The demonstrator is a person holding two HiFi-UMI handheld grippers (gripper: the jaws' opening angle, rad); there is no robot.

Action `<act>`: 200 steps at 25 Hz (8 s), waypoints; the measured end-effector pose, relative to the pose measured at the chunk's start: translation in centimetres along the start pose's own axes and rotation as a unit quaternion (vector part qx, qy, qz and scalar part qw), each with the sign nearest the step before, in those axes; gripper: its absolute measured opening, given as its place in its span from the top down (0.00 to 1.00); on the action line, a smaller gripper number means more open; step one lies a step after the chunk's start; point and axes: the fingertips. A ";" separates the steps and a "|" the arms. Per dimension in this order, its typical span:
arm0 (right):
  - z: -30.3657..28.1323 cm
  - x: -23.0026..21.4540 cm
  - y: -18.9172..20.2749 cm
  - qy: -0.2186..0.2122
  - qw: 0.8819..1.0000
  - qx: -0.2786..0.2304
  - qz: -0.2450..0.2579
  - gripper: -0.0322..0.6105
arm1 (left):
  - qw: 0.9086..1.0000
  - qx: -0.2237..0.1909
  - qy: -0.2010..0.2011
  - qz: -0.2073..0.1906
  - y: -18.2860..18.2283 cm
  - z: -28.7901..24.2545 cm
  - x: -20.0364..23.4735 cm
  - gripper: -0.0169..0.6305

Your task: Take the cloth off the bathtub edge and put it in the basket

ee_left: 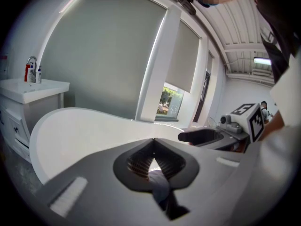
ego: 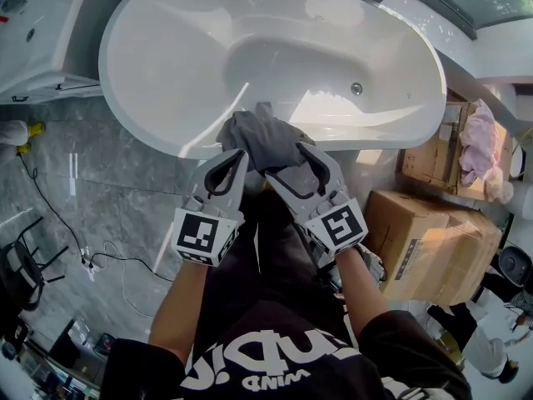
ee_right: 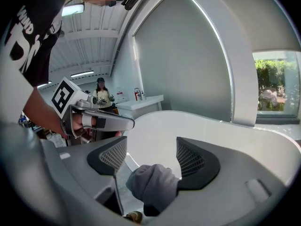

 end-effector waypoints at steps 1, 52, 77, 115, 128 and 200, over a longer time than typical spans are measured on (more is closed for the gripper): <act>0.0 0.0 0.3 -0.002 1.000 0.005 -0.002 0.45 | 1.000 0.000 0.000 0.001 -0.1 0.0 0.0 0.98; -9.1 -4.3 22.6 -0.104 0.924 0.331 0.158 0.45 | 0.999 0.035 0.023 0.032 4.0 0.3 -0.3 0.98; -7.2 -4.0 19.4 -0.087 0.929 0.339 0.119 0.78 | 0.998 0.044 0.021 0.025 3.6 1.4 0.0 0.98; 6.6 0.5 -4.2 0.019 0.984 0.141 0.109 0.78 | 0.998 -0.003 0.065 -0.017 -8.6 6.9 -5.3 0.98; 11.8 1.7 -4.9 0.155 0.981 0.108 0.050 0.78 | 0.976 0.026 0.203 -0.074 -9.9 6.3 -10.5 0.98; 77.9 21.0 9.0 0.809 0.536 0.013 -0.242 0.78 | 0.437 0.144 0.835 -0.301 5.1 20.8 -74.4 0.98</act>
Point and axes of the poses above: the fingertips, and each gripper's own axes: z backward along the fingers, x to its left, y out of its underside, and after that the axes turned 2 degrees about -z, right-handed
